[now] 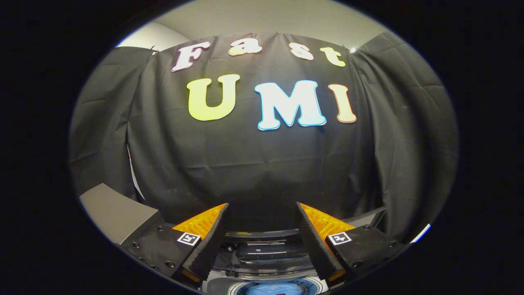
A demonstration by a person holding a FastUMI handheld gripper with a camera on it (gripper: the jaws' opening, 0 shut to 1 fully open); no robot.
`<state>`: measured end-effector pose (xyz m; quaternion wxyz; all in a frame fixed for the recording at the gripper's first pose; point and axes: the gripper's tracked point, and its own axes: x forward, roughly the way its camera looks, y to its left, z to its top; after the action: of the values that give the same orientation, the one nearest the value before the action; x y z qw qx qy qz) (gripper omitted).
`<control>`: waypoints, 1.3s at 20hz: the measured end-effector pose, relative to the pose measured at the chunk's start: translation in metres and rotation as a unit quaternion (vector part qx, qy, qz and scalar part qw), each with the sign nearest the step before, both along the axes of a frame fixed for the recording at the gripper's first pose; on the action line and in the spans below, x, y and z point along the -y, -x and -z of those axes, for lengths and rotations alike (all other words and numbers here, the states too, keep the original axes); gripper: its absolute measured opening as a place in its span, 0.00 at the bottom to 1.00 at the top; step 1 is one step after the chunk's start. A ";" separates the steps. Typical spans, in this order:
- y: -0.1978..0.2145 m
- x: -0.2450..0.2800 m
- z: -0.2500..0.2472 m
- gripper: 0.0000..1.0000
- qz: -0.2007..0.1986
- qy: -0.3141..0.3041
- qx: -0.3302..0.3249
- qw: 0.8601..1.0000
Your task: Put the clothes into the washing machine and then close the washing machine lid.
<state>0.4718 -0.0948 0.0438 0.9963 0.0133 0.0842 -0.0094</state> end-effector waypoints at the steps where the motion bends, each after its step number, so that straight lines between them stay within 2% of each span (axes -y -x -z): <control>1: -0.004 0.001 0.001 0.97 0.000 -0.001 -0.001 1.000; 8: -0.022 0.006 0.024 0.97 0.006 0.018 -0.029 0.999; 10: -0.022 0.007 0.023 0.98 0.007 0.026 -0.018 0.999; 26: 0.037 0.007 0.023 0.98 -0.003 0.024 0.025 0.999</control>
<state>0.4352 -0.1013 0.0207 0.9982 -0.0102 0.0593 -0.0082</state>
